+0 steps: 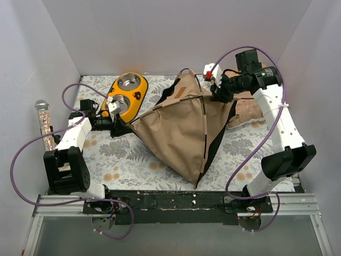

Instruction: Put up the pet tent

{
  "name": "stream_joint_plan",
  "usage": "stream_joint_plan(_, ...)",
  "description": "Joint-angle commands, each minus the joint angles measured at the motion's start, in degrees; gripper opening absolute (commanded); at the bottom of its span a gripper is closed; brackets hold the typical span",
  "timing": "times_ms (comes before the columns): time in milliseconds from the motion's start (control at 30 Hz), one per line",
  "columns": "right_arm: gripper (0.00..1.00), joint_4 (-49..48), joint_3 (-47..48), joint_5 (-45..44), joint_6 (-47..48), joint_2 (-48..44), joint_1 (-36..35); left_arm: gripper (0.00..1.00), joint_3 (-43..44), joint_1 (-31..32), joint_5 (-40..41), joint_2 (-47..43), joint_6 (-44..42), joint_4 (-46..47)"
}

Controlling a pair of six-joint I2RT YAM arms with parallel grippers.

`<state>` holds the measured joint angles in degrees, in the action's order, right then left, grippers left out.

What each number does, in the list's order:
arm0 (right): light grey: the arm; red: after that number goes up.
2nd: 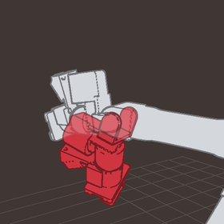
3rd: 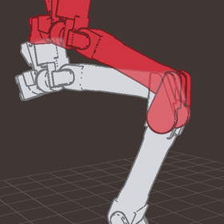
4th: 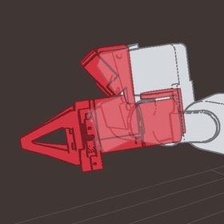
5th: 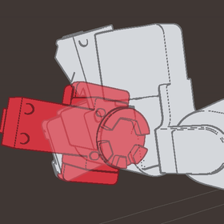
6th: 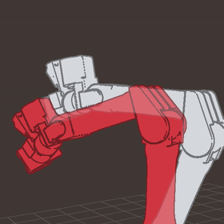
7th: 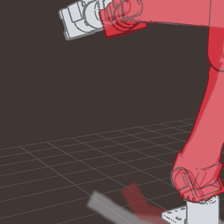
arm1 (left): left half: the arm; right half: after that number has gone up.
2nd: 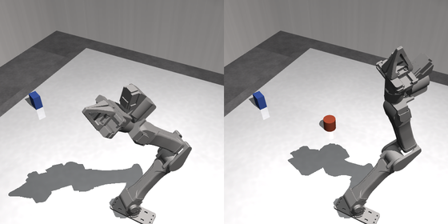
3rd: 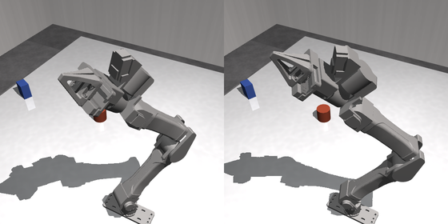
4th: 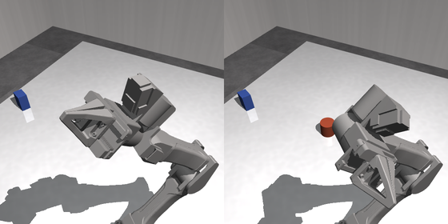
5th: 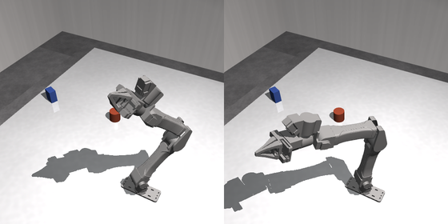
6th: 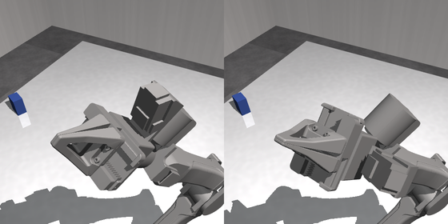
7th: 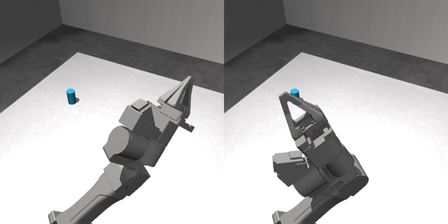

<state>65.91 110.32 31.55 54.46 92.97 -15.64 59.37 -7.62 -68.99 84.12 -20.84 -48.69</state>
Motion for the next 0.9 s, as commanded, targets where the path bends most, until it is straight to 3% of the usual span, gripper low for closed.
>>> stream_joint_plan(0, 0.23, -2.01, -1.60, 3.08, 1.61, -1.04, -3.87, 0.30, -1.19, -0.47, 2.36, -0.97, -3.07, 0.96)
stream_joint_plan(133, 0.01, -3.85, -2.74, 1.76, 2.41, -0.42, -6.24, 0.75, 1.78, -3.62, 4.92, -1.23, -2.71, -2.01)
stream_joint_plan(233, 0.01, -6.40, -2.75, 0.62, 1.71, 0.37, -8.08, 0.97, 6.26, -6.79, 6.85, -2.46, -8.58, -10.52)
stream_joint_plan(400, 0.01, -7.81, -1.87, -2.45, 1.62, 2.91, -12.30, 0.98, 10.76, -10.40, 8.95, -4.40, -14.40, -21.00)
stream_joint_plan(500, 0.01, -7.64, -0.99, -3.16, 2.06, 4.06, -13.89, 0.98, 10.15, -11.45, 9.32, -5.98, -12.65, -19.34)
stream_joint_plan(633, 0.01, -7.55, -1.07, -4.39, 3.11, 5.03, -16.43, 0.98, 12.34, -12.77, 1.60, -7.30, -7.90, -16.53)
stream_joint_plan(667, 0.02, -7.81, -0.73, -5.09, 3.02, 5.29, -17.40, 0.93, 13.13, -12.77, 0.01, -7.21, -8.68, -16.62)
stream_joint_plan(767, 0.25, -7.38, 3.74, -6.23, -1.62, 7.13, -18.29, 0.71, 15.59, -12.60, -4.47, -6.43, -10.45, -17.50)
stream_joint_plan(867, 0.41, -4.92, 10.16, -6.77, -6.80, 8.98, -18.20, 0.55, 18.84, -12.25, -6.33, -3.97, -11.06, -18.98)
